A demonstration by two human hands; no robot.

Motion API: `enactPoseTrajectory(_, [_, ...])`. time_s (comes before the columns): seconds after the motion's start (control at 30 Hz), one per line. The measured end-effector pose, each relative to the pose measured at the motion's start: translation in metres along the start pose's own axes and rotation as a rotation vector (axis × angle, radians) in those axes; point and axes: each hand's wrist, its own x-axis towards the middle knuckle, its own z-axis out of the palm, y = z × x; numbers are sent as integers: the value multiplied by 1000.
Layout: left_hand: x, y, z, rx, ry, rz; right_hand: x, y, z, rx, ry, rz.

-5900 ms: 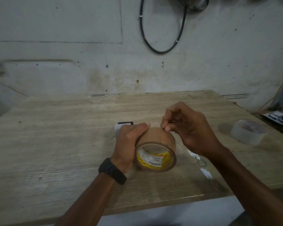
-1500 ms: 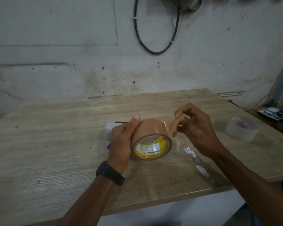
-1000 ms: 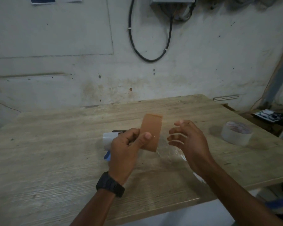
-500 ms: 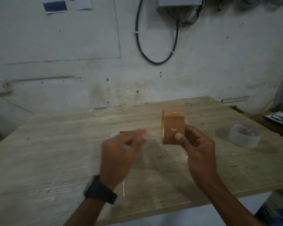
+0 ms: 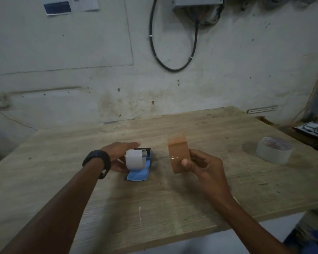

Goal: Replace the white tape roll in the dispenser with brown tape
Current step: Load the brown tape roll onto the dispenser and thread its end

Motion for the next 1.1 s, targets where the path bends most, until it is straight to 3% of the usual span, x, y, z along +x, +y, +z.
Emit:
enactPoseTrajectory(0.13, [9,10,1,45,-75,-28,5,6,3,-7,-26,52])
enactPoseTrajectory(0.23, [7,12,10,303,-85,55,6,15,9,14,-18,88])
enactPoseTrajectory(0.4, [0,26,29,578,56,63,6,20,14,52,63,153])
enactPoseTrajectory(0.67, [2,48,57,875,50,103,9,20,9,-11,167,175])
enactPoseTrajectory(0.83, [3,45,48,710,104,174,9,15,11,30,106,109])
enactPoseTrajectory(1.03, [-3,42,28,-84,-25,147,11,11,20,83,67,54])
enactPoseTrajectory(1.1, [-6,36,29,-237,-45,161,13,11,23,107,93,43])
